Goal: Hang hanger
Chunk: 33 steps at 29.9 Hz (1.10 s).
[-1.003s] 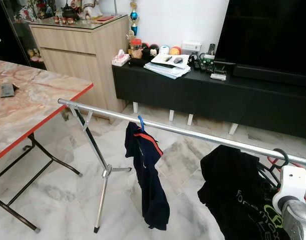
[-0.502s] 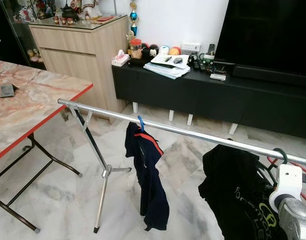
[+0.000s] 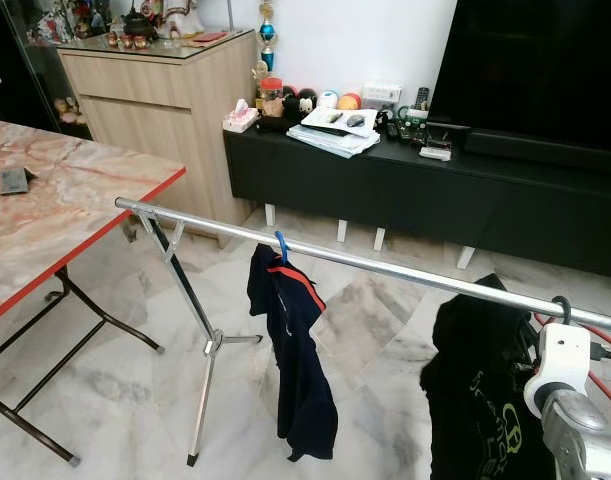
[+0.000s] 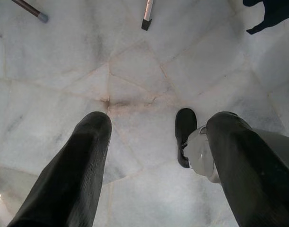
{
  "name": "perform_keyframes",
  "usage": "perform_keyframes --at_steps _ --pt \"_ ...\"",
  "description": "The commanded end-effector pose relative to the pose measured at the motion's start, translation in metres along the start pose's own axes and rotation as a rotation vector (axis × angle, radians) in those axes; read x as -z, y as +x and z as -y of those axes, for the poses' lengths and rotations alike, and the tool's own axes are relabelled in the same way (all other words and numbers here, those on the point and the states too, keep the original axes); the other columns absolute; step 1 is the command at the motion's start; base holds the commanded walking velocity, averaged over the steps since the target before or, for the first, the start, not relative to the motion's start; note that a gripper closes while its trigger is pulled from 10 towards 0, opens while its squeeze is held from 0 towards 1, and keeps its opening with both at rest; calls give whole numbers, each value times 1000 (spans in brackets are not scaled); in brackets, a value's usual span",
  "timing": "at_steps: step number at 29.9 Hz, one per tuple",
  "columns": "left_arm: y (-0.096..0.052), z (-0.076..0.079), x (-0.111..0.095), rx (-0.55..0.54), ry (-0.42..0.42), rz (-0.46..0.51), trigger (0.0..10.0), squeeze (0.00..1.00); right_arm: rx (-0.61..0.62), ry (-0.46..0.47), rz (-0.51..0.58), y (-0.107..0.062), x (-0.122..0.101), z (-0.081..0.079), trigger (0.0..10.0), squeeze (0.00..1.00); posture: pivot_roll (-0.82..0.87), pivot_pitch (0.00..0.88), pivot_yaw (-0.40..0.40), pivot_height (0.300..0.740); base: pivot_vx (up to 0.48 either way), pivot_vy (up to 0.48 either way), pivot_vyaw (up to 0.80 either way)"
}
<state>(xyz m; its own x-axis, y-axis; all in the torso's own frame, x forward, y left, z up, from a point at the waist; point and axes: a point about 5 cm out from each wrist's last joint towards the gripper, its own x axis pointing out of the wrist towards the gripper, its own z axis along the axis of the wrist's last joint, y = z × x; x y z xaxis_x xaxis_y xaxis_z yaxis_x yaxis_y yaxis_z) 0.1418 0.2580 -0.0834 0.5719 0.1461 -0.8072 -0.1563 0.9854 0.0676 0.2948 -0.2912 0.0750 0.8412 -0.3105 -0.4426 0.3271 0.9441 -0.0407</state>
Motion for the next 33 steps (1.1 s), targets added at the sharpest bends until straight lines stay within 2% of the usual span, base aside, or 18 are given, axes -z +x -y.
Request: perform_keyframes --at_steps 1,3,8,13,16,21,22,23,24,31,32,33 --pt "-1 -2 4 -2 8 -18 10000 0 25 55 26 2 -6 1 10000 0 8 0 22 740 0 0 0" --pt "-2 -6 4 -5 8 -17 10000 0 30 95 38 4 -10 1 10000 0 8 0 24 740 0 0 0" --pt "-3 -9 4 -7 8 -17 10000 0 52 129 27 8 -11 1 10000 0 10 0 27 740 0 0 0" --pt "-2 -9 2 -5 10 -14 10000 0 88 206 -55 14 6 -2 10000 0 20 0 30 740 0 0 0" --pt "-1 -8 0 -4 12 -13 10000 0 105 254 -77 16 12 -6 10000 0 24 0 35 740 0 0 0" --pt "-1 -6 -1 -4 15 -13 10000 0 114 282 -84 18 14 -8 10000 0 28 0 37 740 0 0 0" --pt "-1 -7 -1 -6 16 -13 10000 0 113 283 -87 19 14 -10 7451 0 29 0 38 740 0 0 0" --pt "-1 -7 -1 -6 17 -13 10000 0 114 285 -87 20 15 -11 7451 0 29 0 38 740 0 0 0" --pt "-1 -7 -1 -6 17 -13 10000 0 116 287 -87 20 15 -11 0 0 30 0 38 740 0 0 0" --pt "-1 -7 0 -8 18 -11 10000 0 105 301 -46 24 7 -16 0 0 32 0 40 740 0 0 0" --pt "-1 -7 0 -8 18 -11 10000 0 103 295 -32 24 5 -16 863 0 33 0 41 740 0 0 0" --pt "-1 -7 0 -8 19 -11 10000 0 99 285 -2 25 0 -17 4471 0 34 0 41 740 0 0 0"
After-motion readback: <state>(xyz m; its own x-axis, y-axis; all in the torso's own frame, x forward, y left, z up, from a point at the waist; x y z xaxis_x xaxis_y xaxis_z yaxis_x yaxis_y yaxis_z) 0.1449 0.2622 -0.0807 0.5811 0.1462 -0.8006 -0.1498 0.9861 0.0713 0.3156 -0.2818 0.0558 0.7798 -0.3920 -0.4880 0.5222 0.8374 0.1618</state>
